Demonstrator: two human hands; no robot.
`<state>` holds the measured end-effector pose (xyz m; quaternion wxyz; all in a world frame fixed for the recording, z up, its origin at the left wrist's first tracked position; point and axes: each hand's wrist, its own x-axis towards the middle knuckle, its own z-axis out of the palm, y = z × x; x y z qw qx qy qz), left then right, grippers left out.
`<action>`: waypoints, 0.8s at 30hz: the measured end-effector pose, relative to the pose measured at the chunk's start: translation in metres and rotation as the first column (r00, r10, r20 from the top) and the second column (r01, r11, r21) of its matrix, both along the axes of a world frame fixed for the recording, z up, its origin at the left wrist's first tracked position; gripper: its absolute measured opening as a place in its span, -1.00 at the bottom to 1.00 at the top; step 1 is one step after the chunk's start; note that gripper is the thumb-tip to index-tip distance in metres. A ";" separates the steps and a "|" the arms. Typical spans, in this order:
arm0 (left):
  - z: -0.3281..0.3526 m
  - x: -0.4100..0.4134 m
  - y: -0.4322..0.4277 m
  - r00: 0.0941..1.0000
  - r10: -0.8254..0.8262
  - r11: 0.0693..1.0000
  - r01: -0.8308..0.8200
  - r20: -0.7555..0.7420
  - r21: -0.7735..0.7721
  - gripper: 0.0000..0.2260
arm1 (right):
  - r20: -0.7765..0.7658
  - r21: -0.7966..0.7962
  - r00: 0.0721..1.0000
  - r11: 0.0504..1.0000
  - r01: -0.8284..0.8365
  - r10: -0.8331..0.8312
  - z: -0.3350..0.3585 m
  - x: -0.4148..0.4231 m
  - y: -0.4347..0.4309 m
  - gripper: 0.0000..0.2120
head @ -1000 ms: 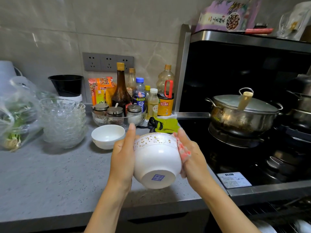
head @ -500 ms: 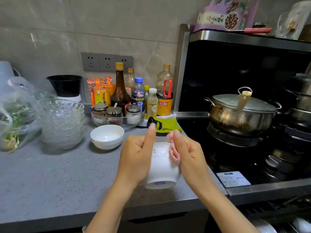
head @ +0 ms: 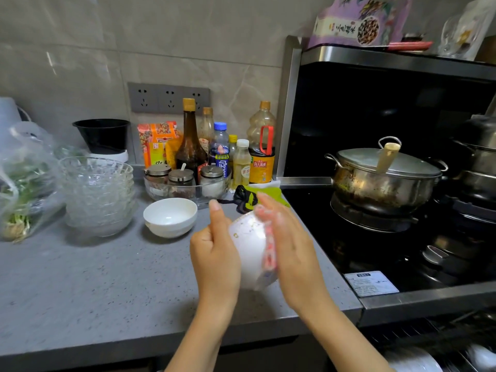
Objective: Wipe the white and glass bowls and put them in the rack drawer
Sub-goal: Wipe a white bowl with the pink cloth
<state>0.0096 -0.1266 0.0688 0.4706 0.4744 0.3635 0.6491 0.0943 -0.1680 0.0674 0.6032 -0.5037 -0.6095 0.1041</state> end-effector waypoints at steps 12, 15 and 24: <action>-0.002 -0.007 -0.003 0.993 -0.025 0.996 0.035 -0.113 0.085 -0.40 | 0.301 0.132 0.937 0.980 0.146 -0.180 -0.006 -0.006 0.006 -0.63; 0.002 -0.015 0.000 0.995 -0.100 0.995 0.100 -0.007 0.002 -0.43 | -0.086 -0.106 0.996 0.994 -0.025 0.016 0.002 0.003 0.005 -0.68; 0.007 -0.031 0.009 0.964 -0.247 0.965 0.254 0.093 -0.067 -0.50 | -0.413 -0.243 0.905 0.946 -0.213 0.098 0.015 0.006 -0.012 -0.45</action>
